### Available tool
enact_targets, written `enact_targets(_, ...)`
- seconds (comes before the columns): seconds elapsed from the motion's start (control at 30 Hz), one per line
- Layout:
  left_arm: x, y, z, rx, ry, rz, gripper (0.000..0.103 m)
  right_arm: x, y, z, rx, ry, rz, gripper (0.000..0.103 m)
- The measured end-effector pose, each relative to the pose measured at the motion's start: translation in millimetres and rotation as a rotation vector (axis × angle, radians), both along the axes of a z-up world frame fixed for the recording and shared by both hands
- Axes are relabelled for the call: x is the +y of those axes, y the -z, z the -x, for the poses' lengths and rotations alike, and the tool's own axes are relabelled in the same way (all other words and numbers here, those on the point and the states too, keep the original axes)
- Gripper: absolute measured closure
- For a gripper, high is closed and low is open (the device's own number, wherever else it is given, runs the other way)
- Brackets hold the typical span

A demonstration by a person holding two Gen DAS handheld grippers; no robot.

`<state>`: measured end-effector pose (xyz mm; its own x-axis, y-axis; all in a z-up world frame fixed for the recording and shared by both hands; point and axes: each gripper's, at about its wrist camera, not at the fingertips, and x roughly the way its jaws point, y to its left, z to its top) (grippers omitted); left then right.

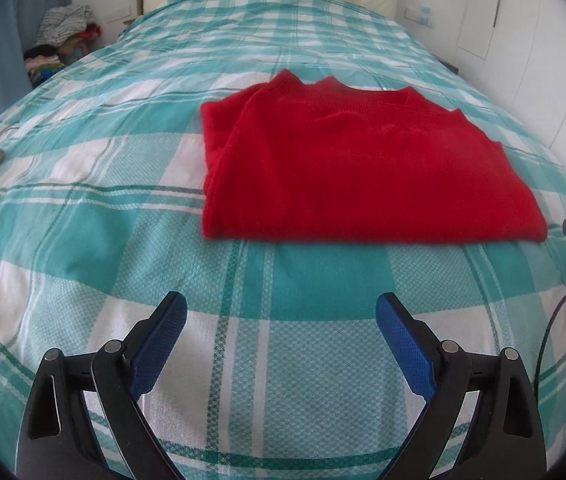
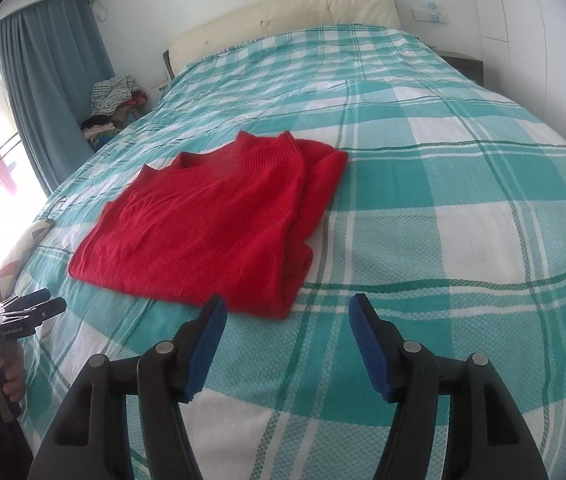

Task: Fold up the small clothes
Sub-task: 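Grasp the folded edge of the sweater with the right tool, then fold the sweater over once more with the right tool and release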

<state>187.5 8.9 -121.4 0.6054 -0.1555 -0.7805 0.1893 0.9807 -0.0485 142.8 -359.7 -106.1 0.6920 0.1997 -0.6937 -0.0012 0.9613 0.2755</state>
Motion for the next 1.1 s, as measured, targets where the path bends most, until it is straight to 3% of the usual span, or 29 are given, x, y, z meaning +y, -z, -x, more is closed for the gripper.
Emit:
enact_targets(0.23,19,-9,-6,-0.020,-0.038,0.071,0.007,-41,22,-77,0.074,0.074,-0.257,0.035)
enact_targets(0.37,40,-17,-12,-0.019,-0.090,0.095,0.007,-33,39,-121,0.118,0.024,-0.341,0.036)
enact_targets(0.43,54,-21,-15,-0.018,-0.118,0.116,0.007,-17,43,-138,0.178,-0.011,-0.302,0.062)
enact_targets(0.47,61,-23,-16,-0.021,-0.134,0.122,0.007,-7,42,-142,0.207,-0.016,-0.249,0.091)
enact_targets(0.53,75,-27,-18,-0.027,-0.164,0.127,0.007,8,23,-143,0.192,-0.016,-0.207,0.092)
enact_targets(0.63,93,-32,-21,-0.040,-0.202,0.139,0.007,39,-18,-146,0.140,-0.059,-0.238,0.092)
enact_targets(0.77,115,-32,-27,-0.037,-0.267,0.169,0.007,109,-55,-163,0.113,-0.140,-0.220,0.092)
enact_targets(0.87,130,-31,-27,-0.036,-0.308,0.195,0.007,171,-55,-180,0.121,-0.201,-0.152,0.092)
enact_targets(1.1,149,-27,-29,-0.032,-0.357,0.198,0.007,289,-14,-199,0.156,-0.266,-0.027,0.092)
